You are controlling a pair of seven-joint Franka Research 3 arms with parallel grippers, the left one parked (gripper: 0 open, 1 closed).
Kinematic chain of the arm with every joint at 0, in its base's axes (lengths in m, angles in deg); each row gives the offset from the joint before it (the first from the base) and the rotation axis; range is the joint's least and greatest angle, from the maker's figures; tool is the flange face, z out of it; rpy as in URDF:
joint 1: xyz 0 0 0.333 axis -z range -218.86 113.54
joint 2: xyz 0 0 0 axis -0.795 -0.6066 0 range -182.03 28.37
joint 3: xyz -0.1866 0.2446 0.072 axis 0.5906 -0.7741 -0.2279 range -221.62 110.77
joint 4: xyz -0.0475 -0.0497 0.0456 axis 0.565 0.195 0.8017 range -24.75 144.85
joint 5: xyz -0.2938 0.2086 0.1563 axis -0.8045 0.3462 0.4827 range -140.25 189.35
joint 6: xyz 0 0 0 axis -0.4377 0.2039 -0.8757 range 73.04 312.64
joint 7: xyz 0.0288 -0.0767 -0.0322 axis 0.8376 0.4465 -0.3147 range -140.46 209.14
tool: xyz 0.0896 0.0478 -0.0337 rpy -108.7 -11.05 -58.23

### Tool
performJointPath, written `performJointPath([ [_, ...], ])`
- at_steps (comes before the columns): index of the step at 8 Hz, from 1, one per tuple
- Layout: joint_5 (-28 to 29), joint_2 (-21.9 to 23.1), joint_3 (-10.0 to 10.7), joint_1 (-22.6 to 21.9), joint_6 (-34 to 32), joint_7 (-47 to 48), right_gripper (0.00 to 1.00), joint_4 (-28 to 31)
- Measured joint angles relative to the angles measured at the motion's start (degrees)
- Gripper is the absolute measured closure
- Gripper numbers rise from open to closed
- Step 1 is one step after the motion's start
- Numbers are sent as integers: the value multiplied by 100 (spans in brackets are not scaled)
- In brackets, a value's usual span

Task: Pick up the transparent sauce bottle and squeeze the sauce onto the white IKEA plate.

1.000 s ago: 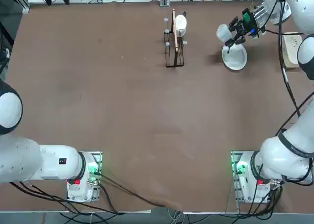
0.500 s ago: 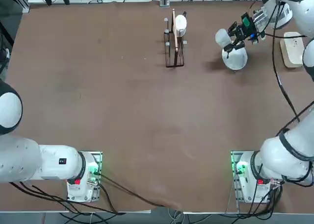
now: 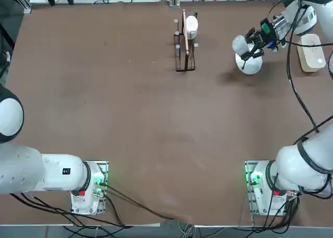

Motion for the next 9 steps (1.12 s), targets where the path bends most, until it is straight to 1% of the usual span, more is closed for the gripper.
performJointPath([
  [2,0,-39,18,384,-110,-389,56,53],
  [4,0,-159,22,624,-153,-720,56,39],
  [7,0,-382,19,692,-140,-805,56,-372],
  [9,0,-555,7,685,21,-805,56,-654],
])
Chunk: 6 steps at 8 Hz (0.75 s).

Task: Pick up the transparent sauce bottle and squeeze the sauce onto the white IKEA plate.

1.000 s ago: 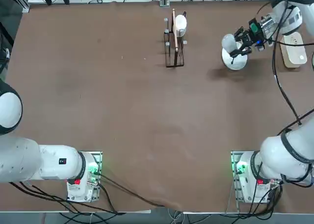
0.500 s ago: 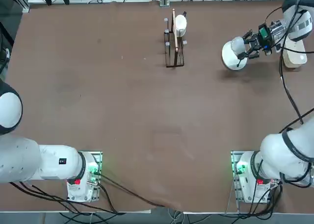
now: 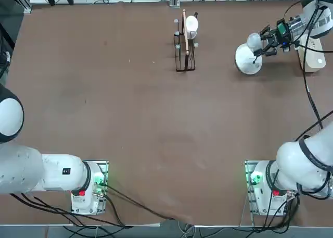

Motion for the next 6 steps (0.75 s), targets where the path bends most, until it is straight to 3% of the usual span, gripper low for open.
performJointPath([
  [2,17,-228,-67,-143,463,7,59,-186],
  [6,169,-307,-103,-1124,1297,936,59,-287],
])
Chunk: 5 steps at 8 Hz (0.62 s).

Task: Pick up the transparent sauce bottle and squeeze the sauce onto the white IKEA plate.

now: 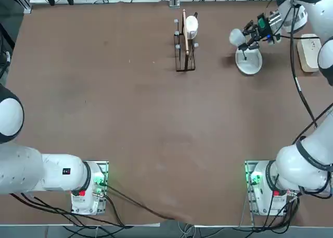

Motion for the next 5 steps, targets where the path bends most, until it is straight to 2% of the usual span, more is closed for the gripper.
performJointPath([
  [2,52,18,10,-23,-95,35,59,-1],
  [5,57,343,84,218,-1021,46,59,186],
])
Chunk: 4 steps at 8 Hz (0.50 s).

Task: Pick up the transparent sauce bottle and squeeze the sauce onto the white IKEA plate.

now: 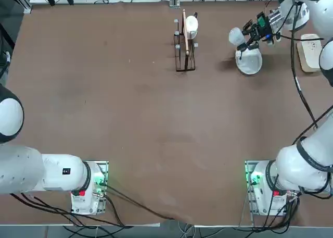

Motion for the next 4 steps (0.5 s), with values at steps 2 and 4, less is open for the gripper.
performJointPath([
  [2,-5,286,21,336,-525,0,59,66],
  [4,-402,582,23,398,-659,193,59,63],
])
